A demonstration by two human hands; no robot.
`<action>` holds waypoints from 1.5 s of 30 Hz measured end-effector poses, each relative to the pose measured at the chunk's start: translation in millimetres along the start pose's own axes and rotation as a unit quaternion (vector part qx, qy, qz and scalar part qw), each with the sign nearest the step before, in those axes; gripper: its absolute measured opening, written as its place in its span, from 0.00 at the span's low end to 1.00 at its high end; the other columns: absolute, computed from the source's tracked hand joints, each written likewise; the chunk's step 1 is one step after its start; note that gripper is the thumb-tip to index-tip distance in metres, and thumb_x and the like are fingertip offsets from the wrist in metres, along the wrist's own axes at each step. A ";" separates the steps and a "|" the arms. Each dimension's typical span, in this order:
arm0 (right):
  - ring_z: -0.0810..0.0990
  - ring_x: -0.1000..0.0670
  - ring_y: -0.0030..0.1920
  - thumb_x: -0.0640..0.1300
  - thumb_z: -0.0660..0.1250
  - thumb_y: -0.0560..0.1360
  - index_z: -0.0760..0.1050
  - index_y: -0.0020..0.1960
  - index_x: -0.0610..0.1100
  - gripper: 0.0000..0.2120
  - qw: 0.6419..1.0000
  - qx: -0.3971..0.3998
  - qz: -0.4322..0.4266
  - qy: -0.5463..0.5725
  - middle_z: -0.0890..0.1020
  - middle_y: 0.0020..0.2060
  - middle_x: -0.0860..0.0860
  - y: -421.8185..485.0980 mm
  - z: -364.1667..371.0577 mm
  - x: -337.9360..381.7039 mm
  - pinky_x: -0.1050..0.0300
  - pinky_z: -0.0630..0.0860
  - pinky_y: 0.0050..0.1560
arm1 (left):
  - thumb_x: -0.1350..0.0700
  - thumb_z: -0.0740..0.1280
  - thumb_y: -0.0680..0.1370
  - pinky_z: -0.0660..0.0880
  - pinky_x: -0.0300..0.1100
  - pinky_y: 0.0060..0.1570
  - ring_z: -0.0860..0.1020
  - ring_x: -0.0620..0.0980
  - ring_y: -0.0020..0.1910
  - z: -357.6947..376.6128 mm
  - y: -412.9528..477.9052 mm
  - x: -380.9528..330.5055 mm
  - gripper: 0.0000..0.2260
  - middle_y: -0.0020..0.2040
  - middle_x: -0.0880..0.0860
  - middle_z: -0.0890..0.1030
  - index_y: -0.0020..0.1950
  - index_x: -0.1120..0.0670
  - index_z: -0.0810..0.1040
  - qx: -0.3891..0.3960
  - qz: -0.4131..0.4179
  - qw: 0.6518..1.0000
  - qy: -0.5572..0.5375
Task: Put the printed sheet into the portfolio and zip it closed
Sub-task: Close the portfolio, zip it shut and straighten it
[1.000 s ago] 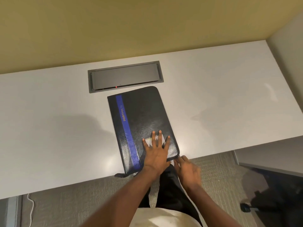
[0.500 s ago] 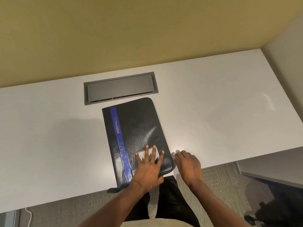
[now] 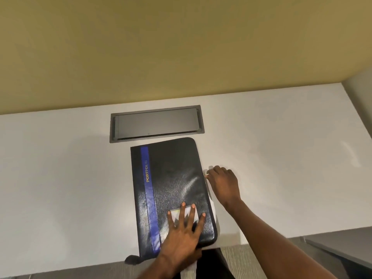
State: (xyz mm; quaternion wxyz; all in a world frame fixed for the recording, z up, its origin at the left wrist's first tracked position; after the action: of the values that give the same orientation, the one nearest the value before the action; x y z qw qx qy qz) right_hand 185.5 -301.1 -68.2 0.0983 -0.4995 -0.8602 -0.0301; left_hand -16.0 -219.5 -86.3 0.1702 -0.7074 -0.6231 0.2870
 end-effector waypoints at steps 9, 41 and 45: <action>0.82 0.43 0.37 0.43 0.77 0.72 0.82 0.41 0.47 0.04 0.997 -0.021 -0.055 -0.041 0.83 0.38 0.49 106.0 -1.6 1.7 0.53 0.74 0.37 | 0.48 0.58 0.83 0.77 0.75 0.50 0.76 0.71 0.69 3.5 2.1 10.2 0.19 0.70 0.61 0.80 0.70 0.48 0.80 -0.133 -0.010 0.990 -0.036; 0.82 0.45 0.39 0.46 0.72 0.77 0.83 0.44 0.50 0.04 1.000 -0.011 -0.025 0.007 0.81 0.39 0.52 138.0 -4.7 4.6 0.53 0.76 0.37 | 0.47 0.57 0.86 0.49 0.54 0.83 0.62 0.55 0.79 -162.1 125.0 184.6 0.28 0.78 0.56 0.67 0.83 0.56 0.59 -0.244 -0.168 0.937 -0.182; 0.83 0.46 0.41 0.50 0.70 0.79 0.84 0.48 0.53 0.04 0.998 0.012 -0.014 0.062 0.82 0.42 0.54 150.4 -6.0 0.1 0.55 0.76 0.38 | 0.48 0.60 0.85 0.51 0.55 0.82 0.65 0.57 0.77 -166.6 126.9 184.1 0.25 0.75 0.57 0.70 0.80 0.56 0.66 -0.252 -0.183 0.927 -0.210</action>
State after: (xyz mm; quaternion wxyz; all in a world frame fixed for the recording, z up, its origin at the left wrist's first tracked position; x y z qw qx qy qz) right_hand 316.4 -226.9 -69.3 0.1567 -0.4833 -0.8598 -0.0524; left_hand 197.3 -40.8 -68.5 -0.0985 -0.5239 -0.8152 0.2266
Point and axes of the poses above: each hand's wrist, its own y-axis towards the middle knuckle, its own z-axis out of the palm, x = y × z, the point moved 7 cm from there along y, towards the middle knuckle
